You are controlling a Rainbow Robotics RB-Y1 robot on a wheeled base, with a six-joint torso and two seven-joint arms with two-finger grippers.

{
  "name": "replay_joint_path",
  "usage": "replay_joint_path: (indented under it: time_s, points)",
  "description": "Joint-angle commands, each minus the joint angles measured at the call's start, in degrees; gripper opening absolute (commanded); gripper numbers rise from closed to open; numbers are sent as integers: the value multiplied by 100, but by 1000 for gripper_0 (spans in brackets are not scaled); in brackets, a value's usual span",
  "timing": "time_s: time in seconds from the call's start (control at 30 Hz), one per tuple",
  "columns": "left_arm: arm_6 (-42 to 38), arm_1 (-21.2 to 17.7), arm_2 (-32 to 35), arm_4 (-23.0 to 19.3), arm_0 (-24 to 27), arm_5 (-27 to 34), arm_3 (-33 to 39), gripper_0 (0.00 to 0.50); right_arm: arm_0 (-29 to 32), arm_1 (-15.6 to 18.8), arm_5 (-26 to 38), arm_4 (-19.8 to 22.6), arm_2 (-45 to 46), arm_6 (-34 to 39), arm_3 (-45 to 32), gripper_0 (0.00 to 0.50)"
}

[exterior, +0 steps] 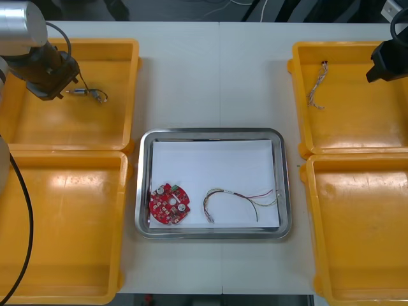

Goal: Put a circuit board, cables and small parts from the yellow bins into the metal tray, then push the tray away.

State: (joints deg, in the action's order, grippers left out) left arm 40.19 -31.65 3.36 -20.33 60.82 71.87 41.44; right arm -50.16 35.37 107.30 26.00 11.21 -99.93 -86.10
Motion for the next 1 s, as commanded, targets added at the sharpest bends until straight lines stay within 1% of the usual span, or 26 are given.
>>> replay_joint_path:
  time_s: [0.03,0.27,0.33,0.53,0.7,1.0]
  points:
    - [-679,54,-2,47,316,-270,-101,500,-301,31,-306,-148,179,255,269,500]
    - [-723,80,-248,3,316,-472,-251,500,-460,-92,-588,-341,179,395,735,500]
    - [-732,106,-362,-15,308,-569,-312,500,-591,-118,-640,-350,179,615,955,500]
    - [-732,142,-564,-59,308,-595,-347,500,-838,-303,-816,-456,162,1072,1394,500]
    - [-714,186,-731,-94,308,-613,-347,500,-838,-399,-895,-596,118,1169,1421,500]
    - [-662,247,-819,-120,308,-621,-347,500,-829,-636,-1080,-807,109,1371,1746,500]
